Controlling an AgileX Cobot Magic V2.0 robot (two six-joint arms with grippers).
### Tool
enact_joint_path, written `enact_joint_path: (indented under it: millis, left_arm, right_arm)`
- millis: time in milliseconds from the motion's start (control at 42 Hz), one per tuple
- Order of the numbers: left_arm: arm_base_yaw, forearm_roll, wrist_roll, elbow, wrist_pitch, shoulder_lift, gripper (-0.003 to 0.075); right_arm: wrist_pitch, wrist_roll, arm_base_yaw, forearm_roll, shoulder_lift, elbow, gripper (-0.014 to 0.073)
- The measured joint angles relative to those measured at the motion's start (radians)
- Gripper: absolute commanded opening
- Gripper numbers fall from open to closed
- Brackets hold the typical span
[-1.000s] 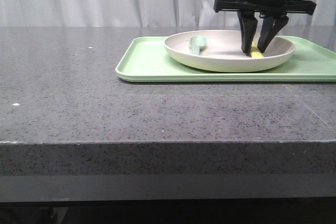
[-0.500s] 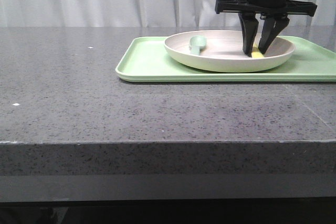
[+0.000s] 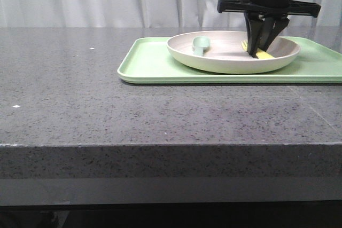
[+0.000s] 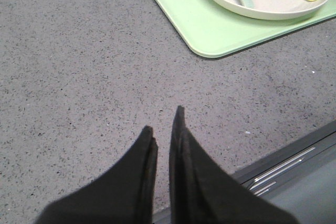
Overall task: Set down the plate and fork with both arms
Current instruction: 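Lower the right gripper and close it on the yellow fork handle, then lift the fork with the right gripper and carry it beside the plate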
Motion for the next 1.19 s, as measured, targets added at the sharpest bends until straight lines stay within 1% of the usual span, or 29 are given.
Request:
enact_joint_path:
  millis: [429, 810, 929, 1190]
  left_arm:
    - [0.000, 0.000, 0.000, 0.000, 0.000, 0.000, 0.0061]
    - [0.000, 0.012, 0.000, 0.000, 0.000, 0.000, 0.0061]
    - [0.000, 0.012, 0.000, 0.000, 0.000, 0.000, 0.0061]
    - [0.000, 0.014, 0.000, 0.000, 0.000, 0.000, 0.0061]
  right_arm:
    - [0.000, -0.021, 0.000, 0.000, -0.018, -0.001, 0.0107]
    - [0.004, -0.061, -0.004, -0.025, -0.172, -0.001, 0.0107]
    - [0.005, -0.069, -0.036, -0.035, -0.218, -0.001, 0.0107]
    - [0.006, -0.085, -0.163, -0.050, -0.255, 0.020, 0.0107]
